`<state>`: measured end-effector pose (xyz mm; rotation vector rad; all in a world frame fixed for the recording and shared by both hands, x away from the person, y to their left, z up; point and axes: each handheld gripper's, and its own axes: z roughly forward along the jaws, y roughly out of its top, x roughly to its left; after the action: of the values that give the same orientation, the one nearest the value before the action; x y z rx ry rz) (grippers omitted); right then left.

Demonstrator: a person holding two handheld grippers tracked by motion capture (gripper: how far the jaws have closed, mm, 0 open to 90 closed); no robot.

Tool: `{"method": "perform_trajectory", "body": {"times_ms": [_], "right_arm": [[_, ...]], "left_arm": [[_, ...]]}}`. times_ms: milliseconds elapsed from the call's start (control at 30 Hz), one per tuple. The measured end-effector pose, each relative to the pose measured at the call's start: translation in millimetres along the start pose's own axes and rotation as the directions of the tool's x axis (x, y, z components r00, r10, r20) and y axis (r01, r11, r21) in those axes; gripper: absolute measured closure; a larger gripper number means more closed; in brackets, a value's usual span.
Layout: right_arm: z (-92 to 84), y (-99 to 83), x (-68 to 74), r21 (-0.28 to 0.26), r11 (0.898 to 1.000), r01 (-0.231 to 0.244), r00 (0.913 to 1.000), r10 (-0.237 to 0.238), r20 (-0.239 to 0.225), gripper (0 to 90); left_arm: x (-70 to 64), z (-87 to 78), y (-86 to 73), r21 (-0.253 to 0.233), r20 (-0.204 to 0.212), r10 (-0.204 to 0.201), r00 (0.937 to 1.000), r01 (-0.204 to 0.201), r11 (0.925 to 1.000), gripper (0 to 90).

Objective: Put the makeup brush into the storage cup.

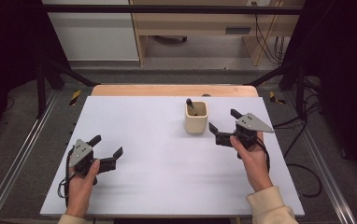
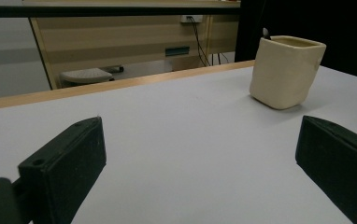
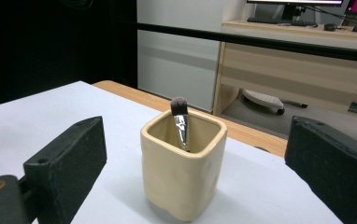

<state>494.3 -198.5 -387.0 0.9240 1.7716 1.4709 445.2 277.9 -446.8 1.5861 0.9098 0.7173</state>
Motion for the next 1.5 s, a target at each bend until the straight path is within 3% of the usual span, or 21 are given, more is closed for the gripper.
{"method": "perform_trajectory", "body": {"times_ms": [333, 533, 767, 1000, 1500], "right_arm": [[-21.8, -15.7, -11.1, 0.003, 1.0, 0.017, 0.9999, -0.017, -0.001, 7.8], [-34.3, -25.3, -16.0, 0.013, 1.0, 0.024, 0.9997, -0.024, 0.002, 7.7], [-48.3, -32.5, -19.5, 0.004, 0.999, 0.032, 0.9995, -0.032, -0.002, 7.5], [-59.8, -37.6, -22.6, 0.003, 0.999, 0.047, 0.9989, -0.047, -0.003, 7.5], [-76.4, -53.9, -23.8, 0.021, 0.998, 0.06, 0.997, -0.059, -0.049, 6.6]], "left_arm": [[-0.2, -8.3, -1.0, 0.006, 0.045, 0.055, 0.9975, -0.055, 0.9984, 1.5], [1.5, -13.2, -1.5, 0.0, 0.068, 0.068, 0.9954, -0.069, 0.9976, 1.4], [6.2, -21.3, -4.8, 0.006, 0.049, 0.079, 0.9956, -0.08, 0.9968, 1.3], [13.8, -31.1, -6.6, -0.019, 0.047, 0.078, 0.9958, -0.078, 0.9968, 1.3], [18.6, -36.7, -8.2, -0.044, 0.089, 0.11, 0.9899, -0.107, 0.9933, 1.3]]}}
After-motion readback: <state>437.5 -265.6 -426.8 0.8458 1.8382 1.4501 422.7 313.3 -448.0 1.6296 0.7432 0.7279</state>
